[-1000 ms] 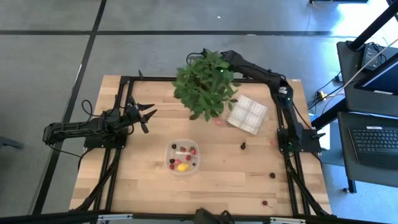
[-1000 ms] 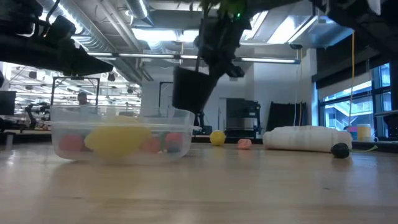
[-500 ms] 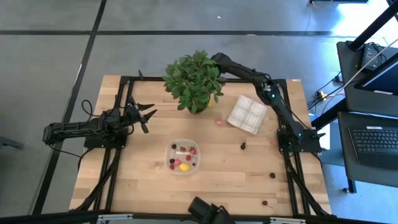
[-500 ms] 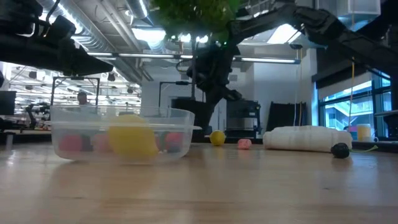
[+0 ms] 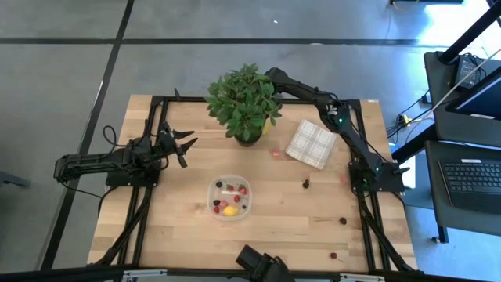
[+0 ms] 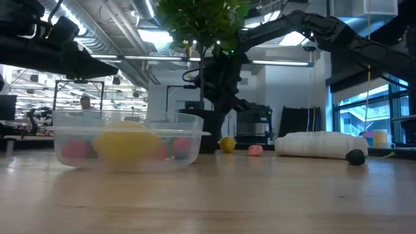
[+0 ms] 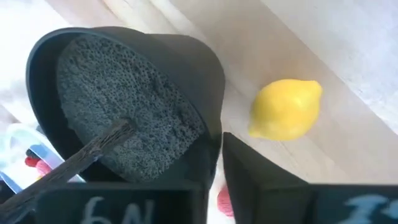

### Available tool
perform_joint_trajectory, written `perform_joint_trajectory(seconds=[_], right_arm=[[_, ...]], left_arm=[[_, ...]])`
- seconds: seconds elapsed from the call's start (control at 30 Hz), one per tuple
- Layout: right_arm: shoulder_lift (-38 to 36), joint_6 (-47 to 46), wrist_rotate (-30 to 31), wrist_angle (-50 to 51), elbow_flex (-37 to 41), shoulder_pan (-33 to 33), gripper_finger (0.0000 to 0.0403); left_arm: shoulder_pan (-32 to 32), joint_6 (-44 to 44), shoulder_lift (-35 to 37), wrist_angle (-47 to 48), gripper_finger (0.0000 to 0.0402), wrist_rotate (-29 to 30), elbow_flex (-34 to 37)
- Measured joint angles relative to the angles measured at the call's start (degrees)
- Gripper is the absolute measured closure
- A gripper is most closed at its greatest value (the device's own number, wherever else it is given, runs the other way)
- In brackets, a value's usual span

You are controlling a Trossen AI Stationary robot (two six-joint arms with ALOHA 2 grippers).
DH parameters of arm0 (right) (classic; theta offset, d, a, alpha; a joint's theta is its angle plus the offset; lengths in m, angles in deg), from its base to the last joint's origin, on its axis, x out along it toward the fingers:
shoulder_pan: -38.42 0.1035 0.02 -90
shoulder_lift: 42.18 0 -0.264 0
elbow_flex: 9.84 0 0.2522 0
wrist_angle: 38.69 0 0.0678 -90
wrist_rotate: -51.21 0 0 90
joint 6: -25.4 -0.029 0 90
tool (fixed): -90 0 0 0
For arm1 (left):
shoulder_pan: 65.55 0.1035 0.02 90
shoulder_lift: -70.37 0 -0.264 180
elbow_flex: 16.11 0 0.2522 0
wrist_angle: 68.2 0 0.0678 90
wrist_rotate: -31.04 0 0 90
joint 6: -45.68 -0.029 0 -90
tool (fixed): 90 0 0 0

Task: Pick and placing Produce into tupperware
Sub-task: Adjust the black potted plant on the table

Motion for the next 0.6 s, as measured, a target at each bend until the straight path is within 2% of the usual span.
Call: perform_joint_trajectory(seconds=[0.47, 0.6], right_arm=[[0.09, 1.61, 1.60, -2.37, 0.04, -0.39, 0.0233], [0.09, 1.44, 1.75, -2.53, 0.04, -0.69, 0.0206]], left_arm=[[0.00, -0.02, -0.02, 0.00, 0.0276, 0.00, 0.00], [0.00, 0.00, -0.02, 0.00, 0.0276, 0.00, 0.00]])
